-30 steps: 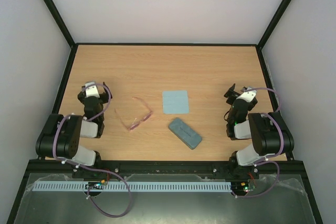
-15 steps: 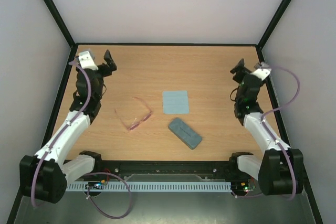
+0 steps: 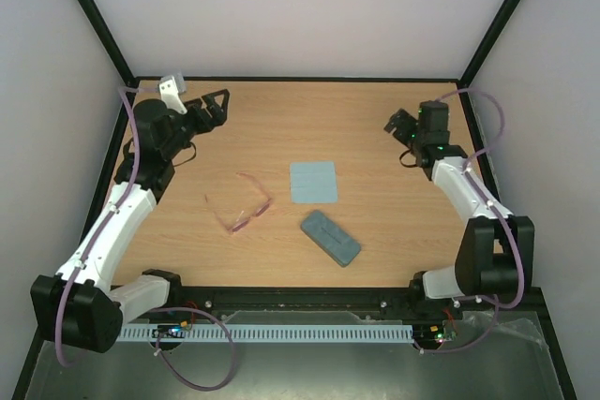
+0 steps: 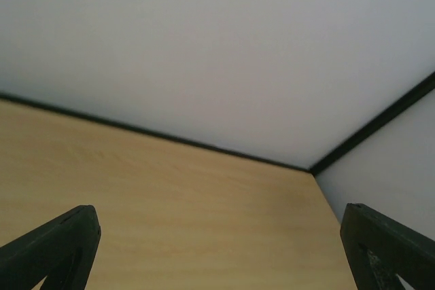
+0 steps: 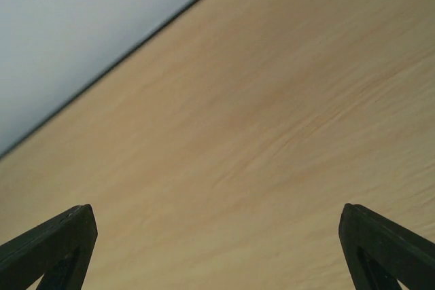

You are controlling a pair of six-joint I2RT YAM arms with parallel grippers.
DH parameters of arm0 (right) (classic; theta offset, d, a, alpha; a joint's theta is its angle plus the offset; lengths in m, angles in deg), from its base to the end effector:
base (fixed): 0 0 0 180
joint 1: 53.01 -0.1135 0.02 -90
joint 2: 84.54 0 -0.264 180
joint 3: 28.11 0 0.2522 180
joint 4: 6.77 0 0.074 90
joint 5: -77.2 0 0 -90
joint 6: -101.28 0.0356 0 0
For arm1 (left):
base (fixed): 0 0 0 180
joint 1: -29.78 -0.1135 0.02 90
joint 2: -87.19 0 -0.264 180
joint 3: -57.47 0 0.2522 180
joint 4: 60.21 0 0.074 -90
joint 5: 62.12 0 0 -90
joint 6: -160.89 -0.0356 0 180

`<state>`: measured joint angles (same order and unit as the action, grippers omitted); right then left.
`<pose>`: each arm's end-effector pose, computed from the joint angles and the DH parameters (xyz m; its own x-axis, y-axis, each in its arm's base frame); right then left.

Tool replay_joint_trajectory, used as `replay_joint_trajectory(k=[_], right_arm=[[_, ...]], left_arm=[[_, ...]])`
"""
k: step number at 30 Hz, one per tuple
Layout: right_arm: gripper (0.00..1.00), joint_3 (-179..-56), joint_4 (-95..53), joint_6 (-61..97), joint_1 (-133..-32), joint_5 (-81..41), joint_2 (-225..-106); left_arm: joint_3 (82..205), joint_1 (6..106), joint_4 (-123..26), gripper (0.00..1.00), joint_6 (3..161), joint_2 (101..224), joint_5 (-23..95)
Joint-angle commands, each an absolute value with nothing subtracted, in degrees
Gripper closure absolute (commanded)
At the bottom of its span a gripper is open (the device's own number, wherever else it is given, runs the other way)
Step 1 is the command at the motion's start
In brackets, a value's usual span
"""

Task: Organize the sunglasses
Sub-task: Pick up the sunglasses case from the center of the board.

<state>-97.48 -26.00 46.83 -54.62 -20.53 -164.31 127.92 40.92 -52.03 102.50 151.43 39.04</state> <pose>0.3159 0.0137 0.2738 -0.4862 0.5627 -0.6686 0.1696 0.8113 0.5595 0.2585 -0.0579 0.3748 -0.2276 -0.4793 -0.8476 0.3054 0.7914 -0.5295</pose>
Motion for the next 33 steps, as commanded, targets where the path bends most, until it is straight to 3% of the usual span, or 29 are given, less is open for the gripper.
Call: replay_joint_trajectory(k=[1, 9, 19, 30, 33], right_arm=[[0.01, -96.72, -34.76, 45.33, -62.7, -24.45, -163.93], [0.01, -95.08, -38.97, 43.98, -80.38, -16.52, -163.21], [0.01, -90.95, -42.21, 40.25, -82.41, -3.08, -155.78], [0.0, -88.26, -38.38, 39.68, -82.41, -10.04, -158.21], [0.05, -87.43, -37.42, 41.43, -83.89, -16.22, -157.7]], left_arm=[[125.53, 39.82, -52.85, 0.01, 111.01, 150.31, 51.11], [124.52, 44.6, -45.86, 0.0, 113.57, 151.69, 47.22], [122.64, 51.14, -40.99, 0.01, 114.59, 148.31, 49.2], [112.82, 53.97, -37.73, 0.01, 115.01, 139.7, 47.17], [111.47, 54.94, -37.52, 0.01, 116.21, 138.77, 47.02]])
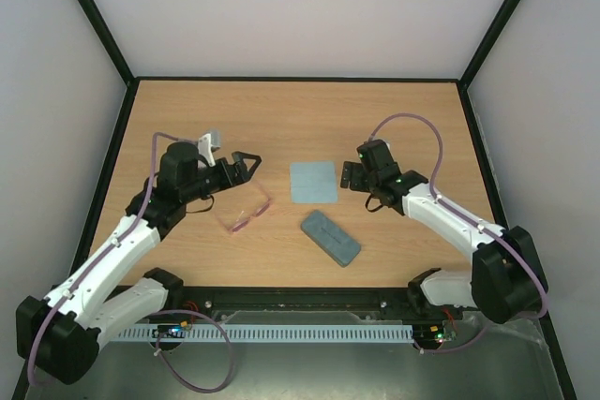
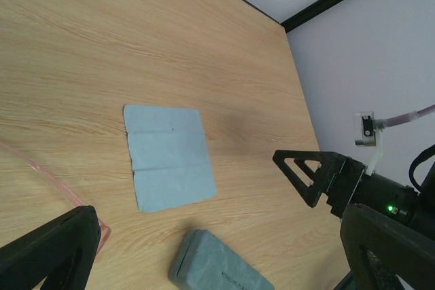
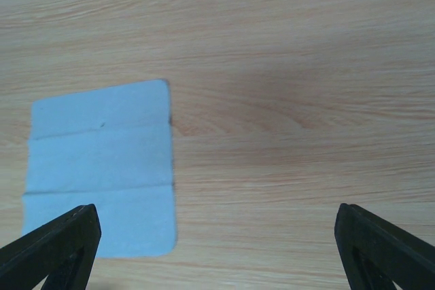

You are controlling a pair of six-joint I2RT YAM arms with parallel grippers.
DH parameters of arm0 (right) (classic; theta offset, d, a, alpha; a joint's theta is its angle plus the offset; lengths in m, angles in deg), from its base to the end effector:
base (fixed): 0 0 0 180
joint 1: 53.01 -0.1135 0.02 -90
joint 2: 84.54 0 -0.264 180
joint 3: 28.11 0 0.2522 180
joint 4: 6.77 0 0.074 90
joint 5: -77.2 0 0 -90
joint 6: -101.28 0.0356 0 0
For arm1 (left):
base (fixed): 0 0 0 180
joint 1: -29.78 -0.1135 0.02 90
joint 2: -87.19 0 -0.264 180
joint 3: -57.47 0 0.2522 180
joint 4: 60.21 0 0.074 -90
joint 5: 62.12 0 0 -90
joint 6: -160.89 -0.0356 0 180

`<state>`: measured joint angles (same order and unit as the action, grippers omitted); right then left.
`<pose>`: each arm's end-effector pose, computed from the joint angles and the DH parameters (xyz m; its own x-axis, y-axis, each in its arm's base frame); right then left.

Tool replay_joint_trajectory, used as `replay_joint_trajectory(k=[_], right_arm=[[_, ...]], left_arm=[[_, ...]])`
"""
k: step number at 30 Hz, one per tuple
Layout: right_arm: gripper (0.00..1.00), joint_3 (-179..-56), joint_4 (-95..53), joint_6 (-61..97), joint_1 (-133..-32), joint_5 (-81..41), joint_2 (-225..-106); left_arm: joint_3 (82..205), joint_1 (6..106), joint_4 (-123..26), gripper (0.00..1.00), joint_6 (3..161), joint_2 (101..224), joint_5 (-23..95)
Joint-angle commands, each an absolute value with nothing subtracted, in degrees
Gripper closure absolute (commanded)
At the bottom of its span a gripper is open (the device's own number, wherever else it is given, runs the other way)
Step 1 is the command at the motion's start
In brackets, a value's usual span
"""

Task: Organize the sunglasses
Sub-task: Pick up the sunglasses case from the center of the board.

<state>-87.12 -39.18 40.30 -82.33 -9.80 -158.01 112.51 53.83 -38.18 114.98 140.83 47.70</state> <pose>0.2311 0.1276 0.2237 -0.7785 0.1184 -0.6164 -0.0917 0.9501 0.2983 0.1925 -0.0991 0.2944 -0.6995 -0.4046 -0.5891 0.2596 0.6241 -0.7370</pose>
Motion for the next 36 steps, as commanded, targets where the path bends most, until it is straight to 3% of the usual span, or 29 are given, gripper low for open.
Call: replay_joint_trajectory(k=[1, 12, 22, 36], right_arm=[[0.05, -86.36, -37.28, 41.68, -84.92, -16.92, -156.56], [0.0, -78.44, -39.02, 42.84, -93.48, -23.53, -151.95], [0.0, -83.34, -43.83, 44.64, -106.38, -12.65, -158.97], [0.01, -87.35, -48.3, 44.33, -114.23, -6.27, -168.95]], left_arm=[[111.18, 55.56, -37.24, 0.01, 116.19, 138.43, 47.12], [107.38, 61.49, -32.45, 0.0, 115.05, 133.79, 43.68], [108.1, 61.6, -26.21, 0.0, 116.93, 130.5, 40.82], [104.5, 61.89, -27.72, 0.01, 116.06, 129.68, 40.18]])
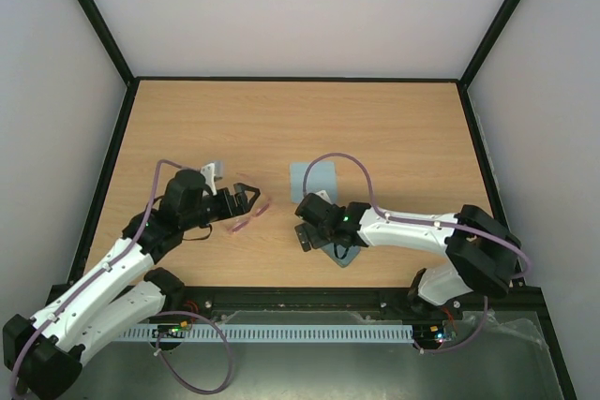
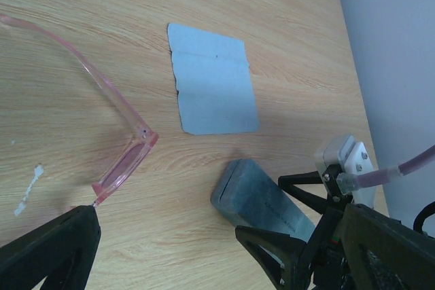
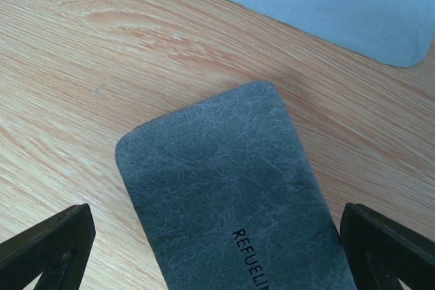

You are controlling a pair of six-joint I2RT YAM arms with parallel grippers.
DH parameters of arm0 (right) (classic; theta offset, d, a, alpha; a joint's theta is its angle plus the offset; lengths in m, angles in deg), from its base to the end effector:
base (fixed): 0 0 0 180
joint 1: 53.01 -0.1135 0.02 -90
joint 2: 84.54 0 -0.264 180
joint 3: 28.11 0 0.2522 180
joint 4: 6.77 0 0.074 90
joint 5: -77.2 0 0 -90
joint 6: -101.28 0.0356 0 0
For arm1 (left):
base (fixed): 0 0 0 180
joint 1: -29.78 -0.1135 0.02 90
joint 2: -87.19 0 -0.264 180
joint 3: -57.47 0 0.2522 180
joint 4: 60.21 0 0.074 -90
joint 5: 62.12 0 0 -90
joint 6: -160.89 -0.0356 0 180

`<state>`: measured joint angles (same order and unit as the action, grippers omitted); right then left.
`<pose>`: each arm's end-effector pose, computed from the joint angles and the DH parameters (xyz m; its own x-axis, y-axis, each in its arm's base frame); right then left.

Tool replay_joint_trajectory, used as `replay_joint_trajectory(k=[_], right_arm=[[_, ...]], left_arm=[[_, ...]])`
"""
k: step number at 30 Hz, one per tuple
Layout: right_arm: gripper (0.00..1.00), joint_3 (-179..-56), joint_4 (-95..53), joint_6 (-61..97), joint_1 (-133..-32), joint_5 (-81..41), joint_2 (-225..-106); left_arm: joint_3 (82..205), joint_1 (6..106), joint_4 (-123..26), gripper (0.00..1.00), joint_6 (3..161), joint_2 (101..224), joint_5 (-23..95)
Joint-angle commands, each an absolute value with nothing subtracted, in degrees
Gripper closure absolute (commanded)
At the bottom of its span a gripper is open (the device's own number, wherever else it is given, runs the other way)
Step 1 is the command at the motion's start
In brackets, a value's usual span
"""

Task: Organize the sunglasses
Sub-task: Pick up the sunglasses case from the center of the board.

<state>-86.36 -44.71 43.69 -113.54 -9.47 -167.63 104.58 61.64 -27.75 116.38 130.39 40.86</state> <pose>0.1333 0.2316 0.1722 -0.8282 -0.3780 -0.4138 -0.4882 0.8491 0.2016 0.1441 -0.0990 0.2595 -0.7709 -0.3391 -0.5392 0.1886 0.6871 -0.7017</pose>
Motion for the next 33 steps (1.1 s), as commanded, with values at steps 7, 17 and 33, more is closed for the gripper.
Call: replay_joint_trajectory(k=[7, 17, 33], right_arm=[[0.09, -88.4, -49.2, 44.89, -114.22, -5.6, -170.34], [0.35, -89.55, -50.58, 46.3, -114.26, -5.67, -170.27], [0.15, -89.89, -50.94, 49.1, -114.25, -3.92, -171.91]], left_arm=[[101.42, 61.89, -29.65, 0.01, 117.31, 128.34, 40.01], [102.33, 61.88, -30.53, 0.0, 114.5, 135.0, 42.87], [105.6, 61.88, -29.3, 0.0, 116.98, 138.2, 42.4]])
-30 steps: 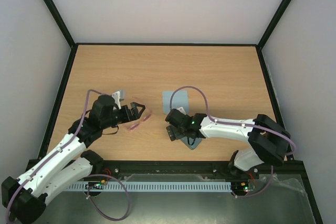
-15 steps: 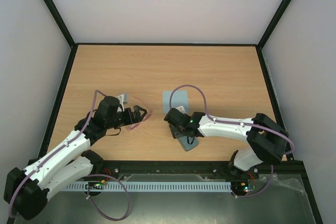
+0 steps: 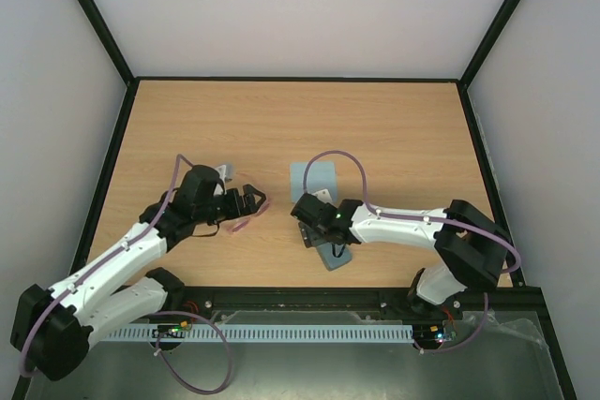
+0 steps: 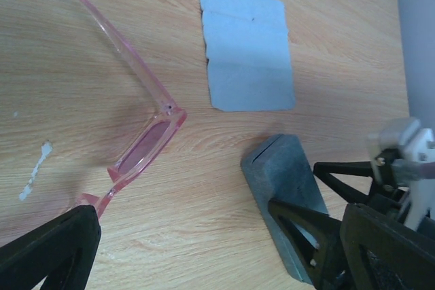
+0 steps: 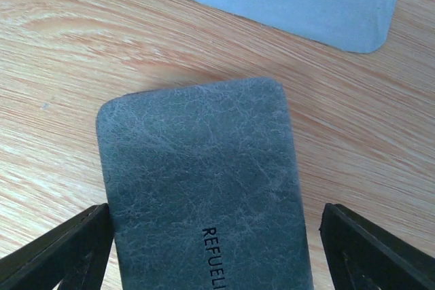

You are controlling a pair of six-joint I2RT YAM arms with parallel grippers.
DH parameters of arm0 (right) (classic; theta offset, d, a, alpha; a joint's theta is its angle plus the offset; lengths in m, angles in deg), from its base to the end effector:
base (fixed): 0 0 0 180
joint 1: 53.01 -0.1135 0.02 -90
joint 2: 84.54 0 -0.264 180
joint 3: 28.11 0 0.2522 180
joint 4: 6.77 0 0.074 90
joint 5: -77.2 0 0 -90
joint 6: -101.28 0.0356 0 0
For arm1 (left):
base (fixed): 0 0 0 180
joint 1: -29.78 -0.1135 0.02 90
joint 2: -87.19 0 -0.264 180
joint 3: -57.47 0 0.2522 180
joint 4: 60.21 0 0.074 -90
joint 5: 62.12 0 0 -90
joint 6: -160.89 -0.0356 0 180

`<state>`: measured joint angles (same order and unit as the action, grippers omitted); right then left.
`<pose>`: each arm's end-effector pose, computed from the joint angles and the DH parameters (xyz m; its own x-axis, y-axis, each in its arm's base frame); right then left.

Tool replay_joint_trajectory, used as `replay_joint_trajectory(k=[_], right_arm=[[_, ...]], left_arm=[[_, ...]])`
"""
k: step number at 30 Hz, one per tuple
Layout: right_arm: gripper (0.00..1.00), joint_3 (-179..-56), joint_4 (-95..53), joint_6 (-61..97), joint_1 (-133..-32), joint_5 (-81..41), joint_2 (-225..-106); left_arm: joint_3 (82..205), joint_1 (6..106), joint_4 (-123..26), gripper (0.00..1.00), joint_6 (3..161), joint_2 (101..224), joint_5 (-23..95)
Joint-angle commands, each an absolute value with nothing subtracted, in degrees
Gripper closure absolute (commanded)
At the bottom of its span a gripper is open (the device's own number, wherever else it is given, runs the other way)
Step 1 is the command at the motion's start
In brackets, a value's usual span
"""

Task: Organize the sunglasses
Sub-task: Pick up the sunglasses case from the center of the board.

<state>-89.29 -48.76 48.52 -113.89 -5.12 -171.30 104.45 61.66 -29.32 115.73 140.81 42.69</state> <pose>0.1376 0.2373 0.1672 -0.8670 -0.3241 -0.3785 -0.3973 0.9081 0.1326 0.1649 -0.1133 0.2308 -0.8482 -0.2752 -0.4525 0.1194 0.7331 -0.6696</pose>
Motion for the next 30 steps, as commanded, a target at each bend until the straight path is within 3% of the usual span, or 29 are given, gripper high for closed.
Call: replay_joint_trajectory(k=[1, 17, 30], right_arm=[[0.16, -90.02, -50.84, 48.73, -114.27, -3.86, -172.07], [0.41, -90.61, -49.47, 49.87, -114.02, -2.47, -172.0], [0.44, -89.99, -39.12, 53.21, -102.92, -19.31, -157.88]], left_arm=[[105.49, 61.94, -29.35, 0.0, 117.21, 137.84, 42.09], [101.28, 61.95, -31.59, 0.0, 121.11, 134.71, 43.97], [99.04, 64.61, -39.22, 0.0, 128.2, 133.06, 48.44]])
